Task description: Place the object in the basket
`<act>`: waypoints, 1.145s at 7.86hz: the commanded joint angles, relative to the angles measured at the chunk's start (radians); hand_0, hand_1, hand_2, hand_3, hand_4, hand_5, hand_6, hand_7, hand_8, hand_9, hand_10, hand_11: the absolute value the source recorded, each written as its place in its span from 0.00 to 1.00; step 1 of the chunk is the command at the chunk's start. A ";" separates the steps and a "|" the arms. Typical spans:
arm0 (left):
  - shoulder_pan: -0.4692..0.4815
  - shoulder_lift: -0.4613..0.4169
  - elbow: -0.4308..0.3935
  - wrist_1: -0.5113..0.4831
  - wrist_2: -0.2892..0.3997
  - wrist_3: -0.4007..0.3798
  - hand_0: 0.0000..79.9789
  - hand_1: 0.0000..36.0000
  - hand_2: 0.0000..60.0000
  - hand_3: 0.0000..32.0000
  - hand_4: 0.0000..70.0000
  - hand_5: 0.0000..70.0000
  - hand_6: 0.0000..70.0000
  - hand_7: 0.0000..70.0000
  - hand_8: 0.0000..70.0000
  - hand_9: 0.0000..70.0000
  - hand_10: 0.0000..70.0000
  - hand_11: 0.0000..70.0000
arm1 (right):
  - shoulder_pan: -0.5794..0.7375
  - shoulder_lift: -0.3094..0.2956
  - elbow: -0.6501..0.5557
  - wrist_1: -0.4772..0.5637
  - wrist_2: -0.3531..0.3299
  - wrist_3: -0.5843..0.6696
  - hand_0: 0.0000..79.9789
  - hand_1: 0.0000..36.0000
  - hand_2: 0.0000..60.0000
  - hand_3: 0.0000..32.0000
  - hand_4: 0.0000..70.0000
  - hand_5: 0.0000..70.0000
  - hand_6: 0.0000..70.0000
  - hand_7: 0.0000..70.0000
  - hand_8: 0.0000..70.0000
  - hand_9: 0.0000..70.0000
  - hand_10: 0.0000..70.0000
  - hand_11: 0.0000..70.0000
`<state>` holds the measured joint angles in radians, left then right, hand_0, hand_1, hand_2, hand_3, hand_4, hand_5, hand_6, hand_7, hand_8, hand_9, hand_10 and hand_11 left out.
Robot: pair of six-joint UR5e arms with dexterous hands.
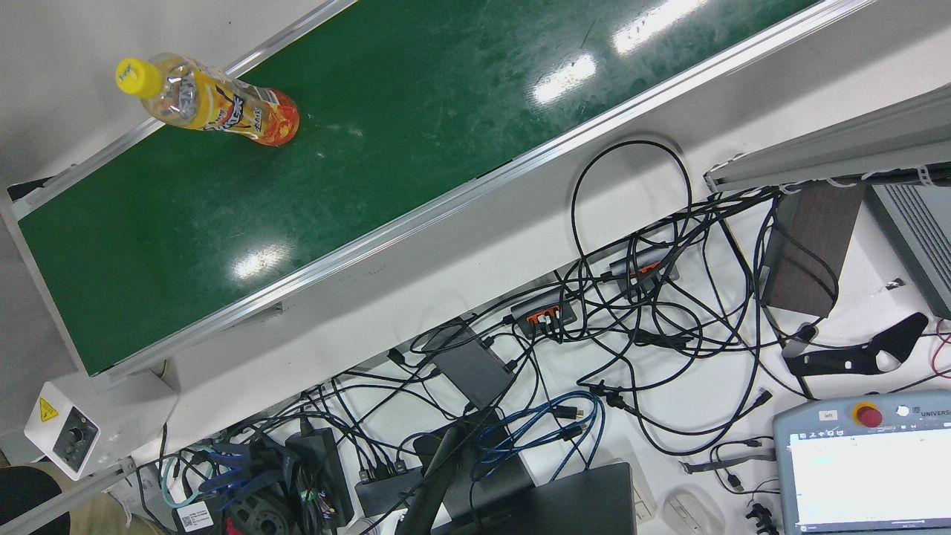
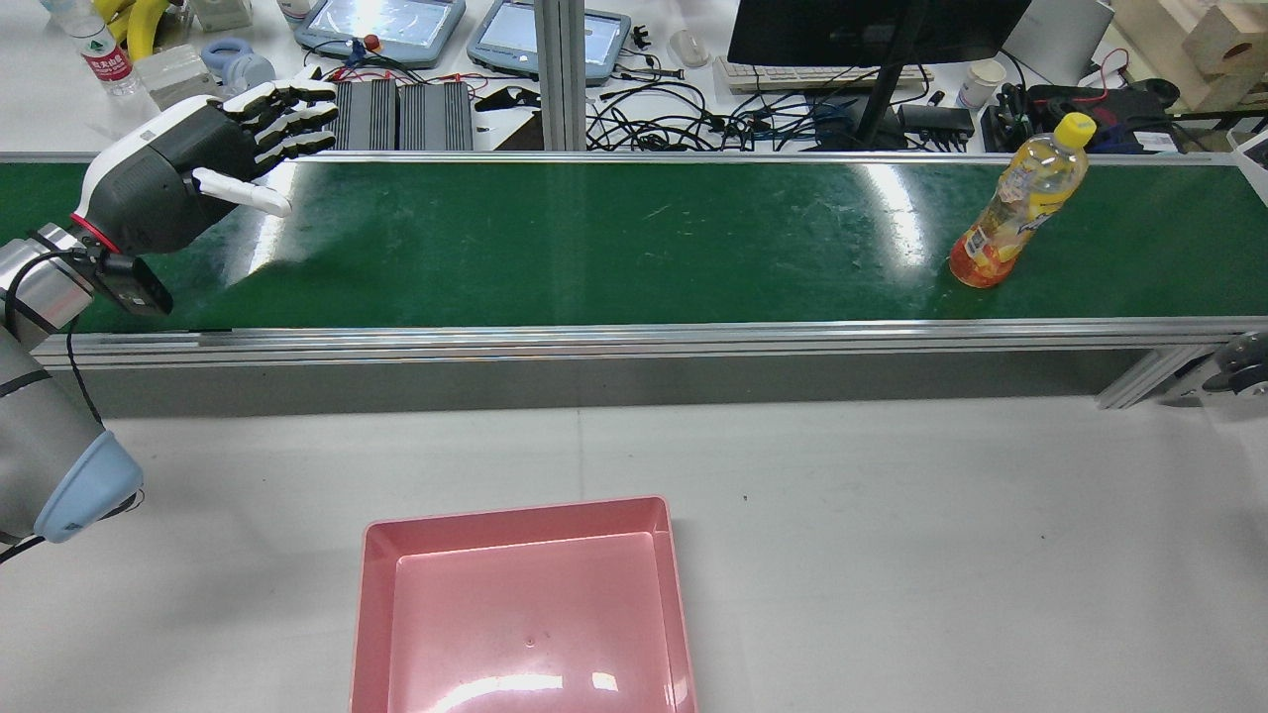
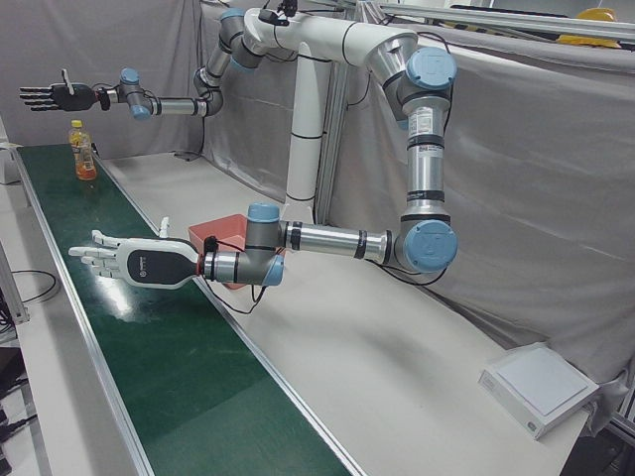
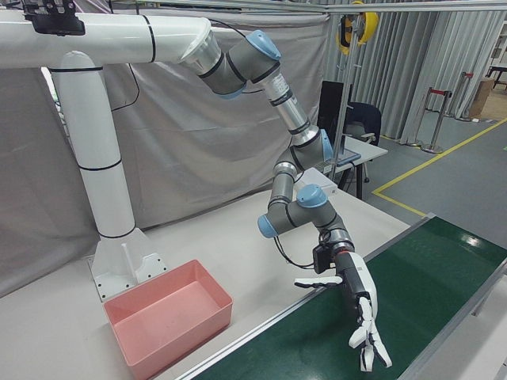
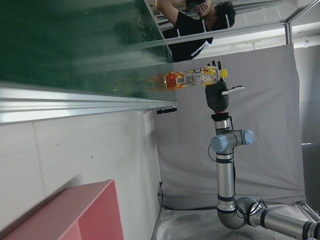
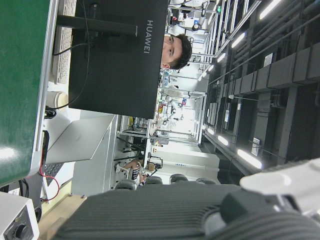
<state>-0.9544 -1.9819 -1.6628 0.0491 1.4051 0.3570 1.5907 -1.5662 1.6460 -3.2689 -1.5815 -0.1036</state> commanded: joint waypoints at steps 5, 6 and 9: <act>0.002 0.002 0.000 0.000 0.000 0.002 0.67 0.43 0.00 0.11 0.19 0.36 0.03 0.02 0.15 0.16 0.13 0.21 | 0.000 0.000 0.000 0.000 0.000 -0.001 0.00 0.00 0.00 0.00 0.00 0.00 0.00 0.00 0.00 0.00 0.00 0.00; 0.002 0.002 0.000 0.000 0.000 0.000 0.68 0.43 0.00 0.11 0.19 0.36 0.02 0.02 0.15 0.15 0.13 0.21 | 0.000 0.000 0.000 0.000 0.000 -0.001 0.00 0.00 0.00 0.00 0.00 0.00 0.00 0.00 0.00 0.00 0.00 0.00; 0.000 0.000 0.000 0.000 0.000 -0.003 0.68 0.43 0.00 0.10 0.19 0.36 0.02 0.02 0.15 0.15 0.12 0.20 | 0.000 0.000 0.000 0.000 0.000 0.001 0.00 0.00 0.00 0.00 0.00 0.00 0.00 0.00 0.00 0.00 0.00 0.00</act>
<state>-0.9544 -1.9809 -1.6628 0.0491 1.4051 0.3553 1.5907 -1.5662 1.6460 -3.2689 -1.5815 -0.1043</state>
